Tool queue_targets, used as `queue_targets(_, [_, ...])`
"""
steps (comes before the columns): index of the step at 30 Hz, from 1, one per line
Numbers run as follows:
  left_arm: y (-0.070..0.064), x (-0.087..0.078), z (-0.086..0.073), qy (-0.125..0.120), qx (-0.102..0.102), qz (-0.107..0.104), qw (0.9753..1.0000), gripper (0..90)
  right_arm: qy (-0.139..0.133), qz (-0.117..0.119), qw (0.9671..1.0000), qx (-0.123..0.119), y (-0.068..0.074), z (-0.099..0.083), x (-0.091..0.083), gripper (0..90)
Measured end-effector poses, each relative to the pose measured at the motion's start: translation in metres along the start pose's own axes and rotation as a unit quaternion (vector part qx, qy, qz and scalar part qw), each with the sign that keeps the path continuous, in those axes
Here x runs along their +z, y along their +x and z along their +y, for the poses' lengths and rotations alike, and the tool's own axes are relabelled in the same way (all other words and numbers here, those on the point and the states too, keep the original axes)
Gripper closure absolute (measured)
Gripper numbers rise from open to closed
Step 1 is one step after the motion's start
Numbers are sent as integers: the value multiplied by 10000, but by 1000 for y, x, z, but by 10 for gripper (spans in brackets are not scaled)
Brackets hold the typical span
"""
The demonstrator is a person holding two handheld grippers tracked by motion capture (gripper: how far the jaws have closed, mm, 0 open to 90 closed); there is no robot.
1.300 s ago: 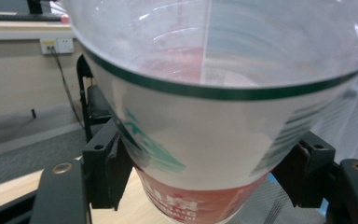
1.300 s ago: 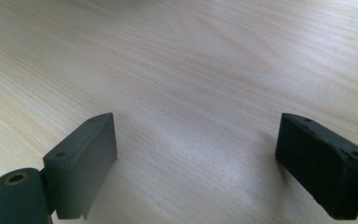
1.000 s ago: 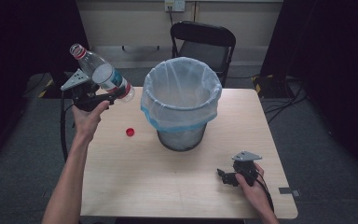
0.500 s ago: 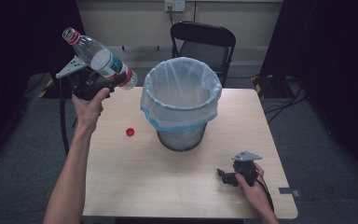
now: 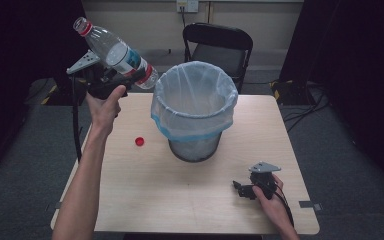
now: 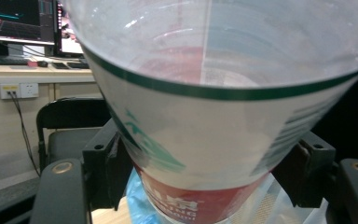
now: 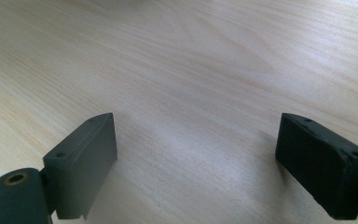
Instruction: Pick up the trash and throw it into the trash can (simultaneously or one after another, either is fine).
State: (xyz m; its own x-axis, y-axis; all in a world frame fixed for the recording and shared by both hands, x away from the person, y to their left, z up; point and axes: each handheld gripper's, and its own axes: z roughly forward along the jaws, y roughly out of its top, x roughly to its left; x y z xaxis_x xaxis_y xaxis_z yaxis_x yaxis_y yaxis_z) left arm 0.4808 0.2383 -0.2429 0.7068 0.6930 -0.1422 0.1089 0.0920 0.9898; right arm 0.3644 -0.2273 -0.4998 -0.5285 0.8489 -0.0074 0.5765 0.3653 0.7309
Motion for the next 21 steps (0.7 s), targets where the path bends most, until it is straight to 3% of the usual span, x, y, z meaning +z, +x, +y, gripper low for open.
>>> queue_targets(8, [-9, 11, 6, -45, -19, -181, 9998, 289, 1, 0, 10000, -1, 0, 0, 0, 116])
queue_targets(11, [-16, 18, 7, -99, -53, -339, 9994, 289, 0, 1, 10000, -2, 0, 0, 0, 116])
queue_targets(15, [-25, 29, 8, -13, 48, -401, 9992, 290, 0, 0, 10000, -2, 0, 0, 0, 115])
queue_targets(21, [-36, 44, 8, 71, 26, -576, 9983, 290, -2, 7, 10000, -9, 0, 0, 0, 116])
